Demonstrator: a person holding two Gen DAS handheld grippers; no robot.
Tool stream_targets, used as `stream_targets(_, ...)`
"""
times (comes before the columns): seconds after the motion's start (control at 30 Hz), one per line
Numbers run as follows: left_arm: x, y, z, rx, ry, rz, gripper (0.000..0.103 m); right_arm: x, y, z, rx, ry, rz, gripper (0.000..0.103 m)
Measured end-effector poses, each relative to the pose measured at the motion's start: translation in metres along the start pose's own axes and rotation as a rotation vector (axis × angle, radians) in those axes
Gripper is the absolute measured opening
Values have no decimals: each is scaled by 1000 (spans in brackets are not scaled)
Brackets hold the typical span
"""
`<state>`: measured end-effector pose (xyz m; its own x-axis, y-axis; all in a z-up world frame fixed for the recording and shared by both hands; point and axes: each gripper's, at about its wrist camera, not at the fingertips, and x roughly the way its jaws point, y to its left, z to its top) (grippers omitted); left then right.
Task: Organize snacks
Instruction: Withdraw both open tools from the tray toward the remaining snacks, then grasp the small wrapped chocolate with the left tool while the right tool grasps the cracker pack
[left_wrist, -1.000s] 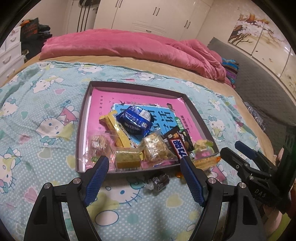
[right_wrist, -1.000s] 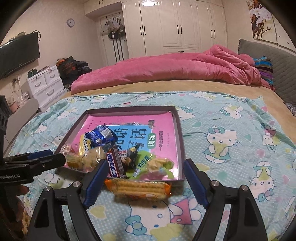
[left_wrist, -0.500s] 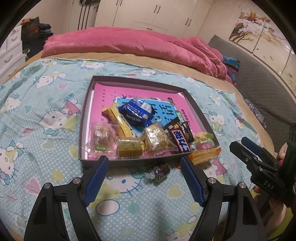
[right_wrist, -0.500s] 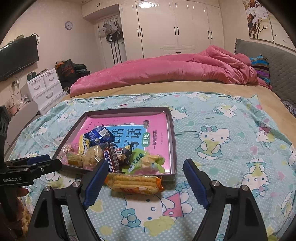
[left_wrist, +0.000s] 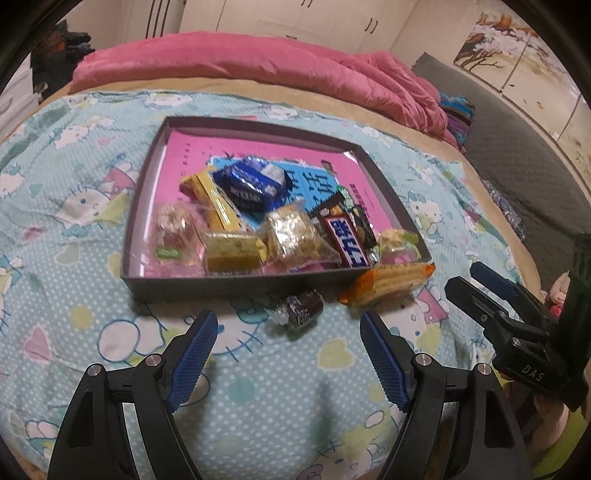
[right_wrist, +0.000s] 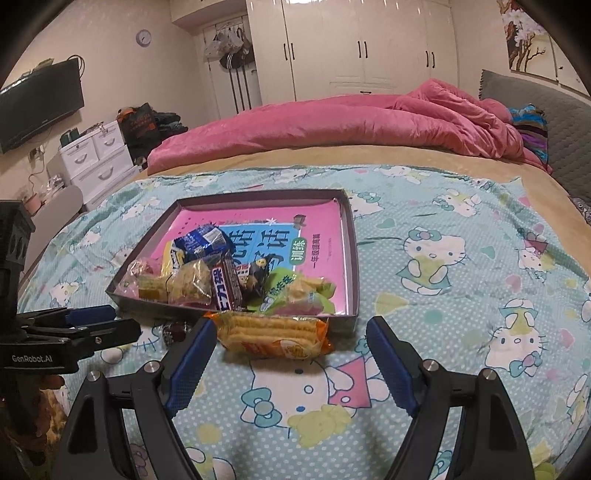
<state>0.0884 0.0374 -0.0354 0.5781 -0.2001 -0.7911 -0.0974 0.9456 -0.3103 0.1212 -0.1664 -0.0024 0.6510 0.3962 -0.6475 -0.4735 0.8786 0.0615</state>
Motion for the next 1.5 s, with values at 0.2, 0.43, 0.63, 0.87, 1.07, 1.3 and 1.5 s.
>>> stream_targets(0.2, 16, -1, -7, 7, 39, -12, 81, 11, -1, -3, -44, 28, 6, 83)
stream_targets(0.43, 29, -1, -9, 13, 50, -50, 81, 30, -4, -3, -68, 59, 39, 83)
stream_targets(0.63, 37, 1, -9, 5, 64, -60, 81, 40, 4, -4, -115, 63, 74, 83)
stream_targets(0.87, 45, 3, -5, 4, 67, -55, 81, 48, 12, -4, -172, 76, 99, 82)
stream_targets(1.07, 49, 4, -3, 5, 67, -53, 81, 46, 15, -14, -189, 134, 167, 68)
stream_targets(1.3, 53, 8, -2, -6, 66, -56, 81, 47, 26, -24, -280, 172, 149, 58)
stream_targets(1.5, 57, 6, -2, 3, 65, -46, 81, 50, 37, -22, -388, 134, 58, 58)
